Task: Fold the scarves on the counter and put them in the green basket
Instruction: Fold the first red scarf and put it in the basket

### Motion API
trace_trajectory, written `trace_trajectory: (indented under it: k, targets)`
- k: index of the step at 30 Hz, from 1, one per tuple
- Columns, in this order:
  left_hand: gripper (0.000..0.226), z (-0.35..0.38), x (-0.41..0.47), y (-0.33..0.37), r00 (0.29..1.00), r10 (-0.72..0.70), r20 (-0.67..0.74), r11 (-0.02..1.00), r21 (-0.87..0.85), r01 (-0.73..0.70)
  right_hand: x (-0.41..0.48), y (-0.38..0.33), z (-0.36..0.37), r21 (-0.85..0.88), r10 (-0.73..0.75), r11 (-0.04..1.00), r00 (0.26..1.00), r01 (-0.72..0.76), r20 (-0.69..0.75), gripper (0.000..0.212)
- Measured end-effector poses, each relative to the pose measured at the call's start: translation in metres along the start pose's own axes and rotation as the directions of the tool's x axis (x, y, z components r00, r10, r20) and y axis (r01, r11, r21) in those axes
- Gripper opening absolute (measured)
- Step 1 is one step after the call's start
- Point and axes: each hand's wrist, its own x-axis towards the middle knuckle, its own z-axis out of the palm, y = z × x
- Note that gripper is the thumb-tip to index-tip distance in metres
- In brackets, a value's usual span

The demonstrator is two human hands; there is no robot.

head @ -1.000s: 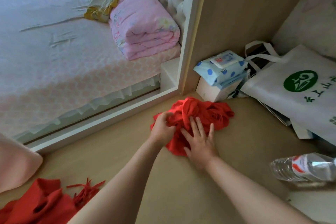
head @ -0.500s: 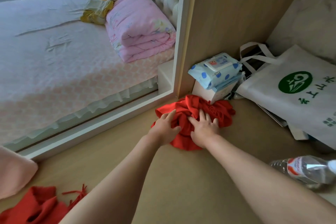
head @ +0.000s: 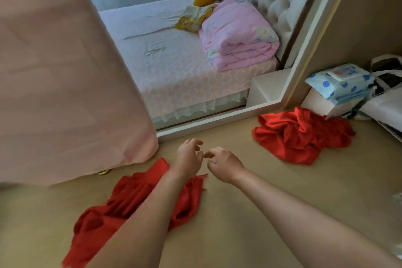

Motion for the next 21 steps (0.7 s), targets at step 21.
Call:
trace_trajectory:
  k: [21]
  targets:
    - [0.027, -0.109, -0.161, -0.212, 0.987, -0.071, 0.144, 0.996, 0.063, 0.063, -0.034, -0.126, 0.147, -0.023, 0.153, 0.986, 0.953, -0.164, -0.26, 0.027]
